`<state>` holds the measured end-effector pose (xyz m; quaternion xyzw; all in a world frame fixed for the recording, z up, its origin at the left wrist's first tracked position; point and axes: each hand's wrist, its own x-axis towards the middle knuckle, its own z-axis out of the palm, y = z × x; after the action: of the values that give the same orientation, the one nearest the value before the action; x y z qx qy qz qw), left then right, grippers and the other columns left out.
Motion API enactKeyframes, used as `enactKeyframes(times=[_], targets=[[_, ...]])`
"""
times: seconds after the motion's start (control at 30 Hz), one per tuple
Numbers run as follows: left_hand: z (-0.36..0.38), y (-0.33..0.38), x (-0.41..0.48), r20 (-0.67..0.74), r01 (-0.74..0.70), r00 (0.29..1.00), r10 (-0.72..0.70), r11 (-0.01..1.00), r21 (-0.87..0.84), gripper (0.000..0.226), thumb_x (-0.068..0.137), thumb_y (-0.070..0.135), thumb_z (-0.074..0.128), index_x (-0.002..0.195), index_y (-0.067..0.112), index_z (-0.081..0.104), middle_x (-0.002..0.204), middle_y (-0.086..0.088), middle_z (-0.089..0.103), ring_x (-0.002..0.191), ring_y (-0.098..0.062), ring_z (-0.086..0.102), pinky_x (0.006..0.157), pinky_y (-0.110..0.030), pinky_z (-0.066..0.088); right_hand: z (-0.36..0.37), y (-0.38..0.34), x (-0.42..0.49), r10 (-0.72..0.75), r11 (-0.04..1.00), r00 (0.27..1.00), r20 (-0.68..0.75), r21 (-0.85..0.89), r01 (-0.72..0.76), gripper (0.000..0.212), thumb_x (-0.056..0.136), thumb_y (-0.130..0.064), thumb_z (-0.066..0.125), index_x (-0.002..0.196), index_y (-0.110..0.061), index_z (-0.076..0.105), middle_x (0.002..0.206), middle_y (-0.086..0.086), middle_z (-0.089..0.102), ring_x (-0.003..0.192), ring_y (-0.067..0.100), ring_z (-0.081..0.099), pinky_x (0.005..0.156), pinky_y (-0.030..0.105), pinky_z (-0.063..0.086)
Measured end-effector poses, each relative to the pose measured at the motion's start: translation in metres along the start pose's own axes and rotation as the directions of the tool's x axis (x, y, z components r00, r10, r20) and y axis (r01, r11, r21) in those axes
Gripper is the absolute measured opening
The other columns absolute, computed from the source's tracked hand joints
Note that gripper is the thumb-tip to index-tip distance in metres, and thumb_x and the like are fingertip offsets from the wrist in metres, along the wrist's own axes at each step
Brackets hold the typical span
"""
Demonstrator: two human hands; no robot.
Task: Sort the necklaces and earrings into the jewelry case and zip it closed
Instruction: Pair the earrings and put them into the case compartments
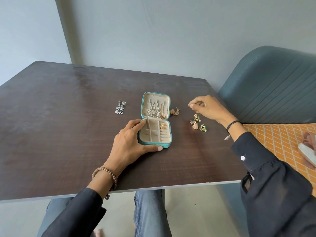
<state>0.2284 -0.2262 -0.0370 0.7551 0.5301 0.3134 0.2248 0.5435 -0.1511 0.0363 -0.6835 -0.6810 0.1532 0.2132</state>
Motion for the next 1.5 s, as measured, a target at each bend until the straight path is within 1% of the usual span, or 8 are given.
enactKeyframes(times=[0.17,0.37,0.53,0.73,0.9,1.07,1.27,1.5], targets=[[0.000,0.001,0.001,0.005,0.001,1.000,-0.001,1.000,0.003,0.111,0.059,0.076,0.079,0.152,0.026,0.045,0.148,0.015,0.046,0.130,-0.013,0.052,0.109,-0.038,0.044,-0.005,0.006,-0.018,0.073,0.996,0.997,0.030,0.042,-0.075,0.012,0.096,-0.026,0.070,0.098,-0.017,0.077,0.086,0.004,0.077,0.070,0.009,0.074,0.083,0.027,0.061],[0.000,0.001,0.000,0.001,0.005,1.000,-0.005,1.000,0.008,0.110,0.058,0.076,0.079,0.151,0.027,0.045,0.148,0.016,0.046,0.130,-0.012,0.052,0.107,-0.035,0.042,0.000,0.009,-0.040,0.119,0.992,0.991,0.067,-0.037,-0.117,0.026,0.078,-0.051,0.084,0.070,-0.027,0.080,0.065,-0.004,0.073,0.052,0.003,0.061,0.061,0.020,0.047],[0.000,0.002,0.000,-0.005,0.007,1.000,-0.007,1.000,0.007,0.110,0.058,0.074,0.080,0.151,0.027,0.046,0.147,0.016,0.046,0.131,-0.012,0.052,0.108,-0.034,0.041,-0.003,0.007,-0.045,0.117,0.992,0.988,0.106,-0.060,-0.111,0.009,0.085,-0.031,0.078,0.081,-0.024,0.082,0.074,-0.001,0.076,0.064,0.010,0.065,0.080,0.033,0.056],[0.000,0.002,0.000,-0.002,0.004,1.000,-0.004,1.000,0.017,0.110,0.059,0.074,0.079,0.152,0.025,0.045,0.148,0.015,0.046,0.132,-0.012,0.051,0.108,-0.035,0.042,-0.006,0.005,-0.051,0.125,0.990,0.991,0.041,0.058,-0.127,0.015,0.095,-0.013,0.065,0.103,-0.013,0.077,0.085,0.004,0.078,0.077,0.015,0.075,0.078,0.019,0.056],[0.000,0.003,0.000,-0.002,0.003,1.000,-0.003,1.000,0.016,0.110,0.059,0.074,0.079,0.151,0.025,0.045,0.148,0.014,0.046,0.131,-0.012,0.051,0.107,-0.034,0.041,-0.006,0.004,-0.054,0.120,0.990,0.993,0.018,0.079,-0.121,0.021,0.099,-0.018,0.059,0.112,-0.017,0.075,0.088,0.001,0.078,0.078,0.009,0.076,0.075,0.017,0.052],[0.000,0.004,-0.001,-0.004,-0.001,1.000,0.001,1.000,0.015,0.109,0.060,0.073,0.080,0.151,0.025,0.046,0.148,0.013,0.047,0.130,-0.012,0.052,0.105,-0.033,0.041,-0.012,0.004,-0.058,0.050,0.999,0.998,-0.029,0.016,-0.049,0.022,0.099,-0.024,0.062,0.116,-0.021,0.075,0.090,-0.001,0.077,0.081,0.017,0.072,0.080,0.033,0.059],[-0.001,0.004,-0.001,-0.006,-0.005,1.000,0.005,1.000,0.013,0.108,0.061,0.072,0.081,0.151,0.023,0.046,0.148,0.013,0.047,0.132,-0.011,0.051,0.106,-0.031,0.041,-0.009,-0.004,-0.067,0.007,1.000,0.998,-0.070,-0.027,-0.009,0.018,0.101,-0.022,0.058,0.109,-0.021,0.075,0.087,0.000,0.073,0.058,0.003,0.066,0.076,0.026,0.052],[0.000,0.004,-0.002,-0.009,-0.001,1.000,0.001,1.000,0.008,0.107,0.061,0.071,0.082,0.150,0.024,0.047,0.147,0.013,0.048,0.132,-0.010,0.050,0.105,-0.030,0.040,0.007,-0.011,-0.079,-0.017,0.998,0.999,-0.037,0.055,0.019,0.018,0.098,-0.023,0.067,0.113,-0.019,0.077,0.094,-0.003,0.073,0.066,0.005,0.071,0.075,0.025,0.060]])
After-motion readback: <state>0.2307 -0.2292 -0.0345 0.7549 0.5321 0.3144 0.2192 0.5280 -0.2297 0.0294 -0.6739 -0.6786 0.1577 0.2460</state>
